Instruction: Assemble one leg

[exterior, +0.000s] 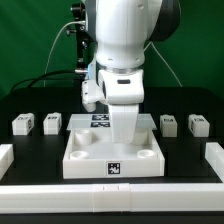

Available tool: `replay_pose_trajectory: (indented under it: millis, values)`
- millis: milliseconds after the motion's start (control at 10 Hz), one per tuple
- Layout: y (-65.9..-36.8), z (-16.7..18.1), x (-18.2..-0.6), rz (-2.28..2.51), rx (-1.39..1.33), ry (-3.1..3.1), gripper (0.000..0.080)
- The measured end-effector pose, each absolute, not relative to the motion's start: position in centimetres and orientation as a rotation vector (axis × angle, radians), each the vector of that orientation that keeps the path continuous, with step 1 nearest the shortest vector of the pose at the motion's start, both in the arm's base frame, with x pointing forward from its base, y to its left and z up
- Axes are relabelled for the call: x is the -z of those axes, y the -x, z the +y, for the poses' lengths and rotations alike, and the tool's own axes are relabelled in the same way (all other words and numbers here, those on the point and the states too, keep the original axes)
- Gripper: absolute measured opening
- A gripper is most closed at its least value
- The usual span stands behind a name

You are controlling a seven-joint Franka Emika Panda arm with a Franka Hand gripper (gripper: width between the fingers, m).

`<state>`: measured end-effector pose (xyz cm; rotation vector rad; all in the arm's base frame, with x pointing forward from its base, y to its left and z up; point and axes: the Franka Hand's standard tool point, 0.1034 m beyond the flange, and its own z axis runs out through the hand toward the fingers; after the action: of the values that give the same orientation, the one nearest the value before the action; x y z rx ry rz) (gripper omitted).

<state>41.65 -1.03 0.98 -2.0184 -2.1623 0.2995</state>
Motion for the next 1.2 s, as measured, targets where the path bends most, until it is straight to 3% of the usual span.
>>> replay_pose_trajectory:
  millis: [800,1200]
  values:
    - [-42.0,-1.0,-1.1,-2.166,-0.289,2.029,0.0088]
    - [-44.3,1.2,-1.0,-2.157,-0.262,2.059,0.0090]
